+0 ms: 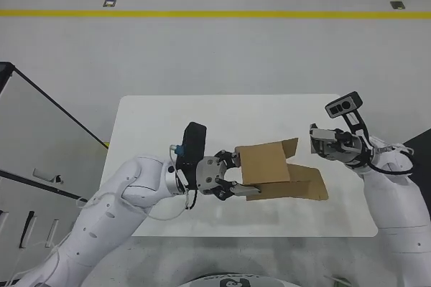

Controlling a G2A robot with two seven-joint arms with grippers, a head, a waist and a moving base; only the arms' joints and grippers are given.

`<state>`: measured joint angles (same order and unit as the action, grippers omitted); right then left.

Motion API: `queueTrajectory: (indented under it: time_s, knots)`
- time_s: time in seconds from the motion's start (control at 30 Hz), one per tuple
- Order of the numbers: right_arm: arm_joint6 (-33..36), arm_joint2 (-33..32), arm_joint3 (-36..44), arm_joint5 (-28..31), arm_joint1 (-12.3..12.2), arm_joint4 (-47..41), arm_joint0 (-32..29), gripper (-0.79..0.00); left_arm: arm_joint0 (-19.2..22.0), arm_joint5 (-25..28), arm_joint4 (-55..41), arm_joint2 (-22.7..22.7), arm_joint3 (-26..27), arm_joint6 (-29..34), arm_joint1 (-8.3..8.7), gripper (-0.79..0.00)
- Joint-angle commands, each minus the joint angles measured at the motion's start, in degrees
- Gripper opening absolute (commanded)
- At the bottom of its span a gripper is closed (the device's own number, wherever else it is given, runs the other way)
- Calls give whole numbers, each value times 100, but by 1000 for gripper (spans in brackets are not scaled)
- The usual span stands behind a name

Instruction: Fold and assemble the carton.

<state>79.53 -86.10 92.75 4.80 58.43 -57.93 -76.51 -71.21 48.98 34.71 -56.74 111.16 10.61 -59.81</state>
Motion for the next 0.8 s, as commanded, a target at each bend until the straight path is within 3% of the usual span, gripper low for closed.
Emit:
queueTrajectory:
  time_s: [0.0, 0.33, 0.77]
  knots:
    - [-61, -2, -13, -40, -5, 118, 29, -785, -46, -9, 136, -58, 38, 21, 9, -785]
    - [-302, 234, -21, -389, -9, 680, 234, -785, -230, -68, 584, -265, 278, 251, 53, -785]
    - [-104, 681, -87, -679, 13, 925, 437, -785, -349, -185, 613, -356, 337, 270, 61, -785]
